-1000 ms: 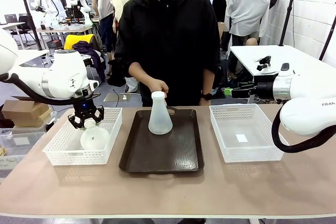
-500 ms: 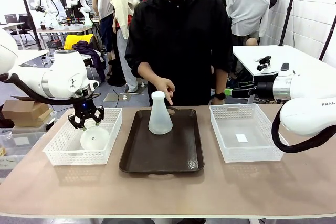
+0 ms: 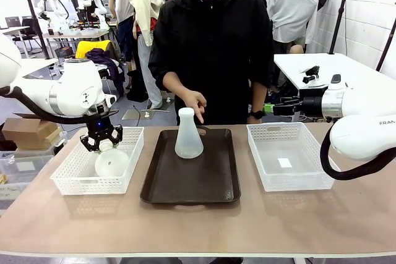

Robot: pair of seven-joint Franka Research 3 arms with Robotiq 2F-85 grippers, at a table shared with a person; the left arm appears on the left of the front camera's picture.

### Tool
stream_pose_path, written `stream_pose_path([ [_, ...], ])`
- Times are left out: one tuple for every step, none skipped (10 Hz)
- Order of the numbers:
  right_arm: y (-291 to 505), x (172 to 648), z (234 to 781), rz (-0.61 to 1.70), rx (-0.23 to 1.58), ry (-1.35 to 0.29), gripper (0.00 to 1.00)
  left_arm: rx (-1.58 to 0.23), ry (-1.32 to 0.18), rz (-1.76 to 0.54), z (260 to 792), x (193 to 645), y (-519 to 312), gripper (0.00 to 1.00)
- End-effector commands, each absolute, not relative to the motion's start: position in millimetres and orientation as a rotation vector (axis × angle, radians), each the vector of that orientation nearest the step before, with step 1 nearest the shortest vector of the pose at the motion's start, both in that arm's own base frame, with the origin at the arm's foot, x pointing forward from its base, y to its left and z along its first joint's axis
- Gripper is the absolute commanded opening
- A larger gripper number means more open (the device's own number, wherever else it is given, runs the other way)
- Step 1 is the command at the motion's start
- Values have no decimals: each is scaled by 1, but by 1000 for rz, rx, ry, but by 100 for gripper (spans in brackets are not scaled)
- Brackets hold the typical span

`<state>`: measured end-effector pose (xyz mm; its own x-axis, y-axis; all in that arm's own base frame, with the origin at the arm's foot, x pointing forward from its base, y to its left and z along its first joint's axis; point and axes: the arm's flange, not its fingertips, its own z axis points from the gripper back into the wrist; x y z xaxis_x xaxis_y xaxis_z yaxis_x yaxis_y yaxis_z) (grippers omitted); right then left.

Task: Prepare the laboratory tools.
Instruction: Place the picked Big flask upright in the Handle tray as directed by the person.

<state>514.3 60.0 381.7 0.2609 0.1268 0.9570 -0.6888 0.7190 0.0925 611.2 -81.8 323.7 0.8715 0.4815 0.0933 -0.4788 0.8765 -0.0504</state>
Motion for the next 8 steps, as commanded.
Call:
stream_pose_path([
  [60,514,385,596,564,-1178,100,-26,-104,501,324,611,-82,0],
  [60,514,385,596,564,-1178,100,-26,-104,501,324,611,-82,0],
  [60,514,385,596,564,-1178,100,-26,-104,501,324,611,-82,0],
  [60,514,385,596,564,-1178,100,-26,-104,501,324,611,-82,0],
  [60,514,385,596,564,-1178,100,-26,-104,501,324,611,-82,0],
  [60,514,385,596,564,-1178,100,-26,-104,501,324,611,-82,0],
  [60,514,385,596,564,-1178,100,-26,-104,502,324,611,-82,0],
  [60,514,385,596,564,-1178,100,-7,-124,483,333,606,-78,0],
])
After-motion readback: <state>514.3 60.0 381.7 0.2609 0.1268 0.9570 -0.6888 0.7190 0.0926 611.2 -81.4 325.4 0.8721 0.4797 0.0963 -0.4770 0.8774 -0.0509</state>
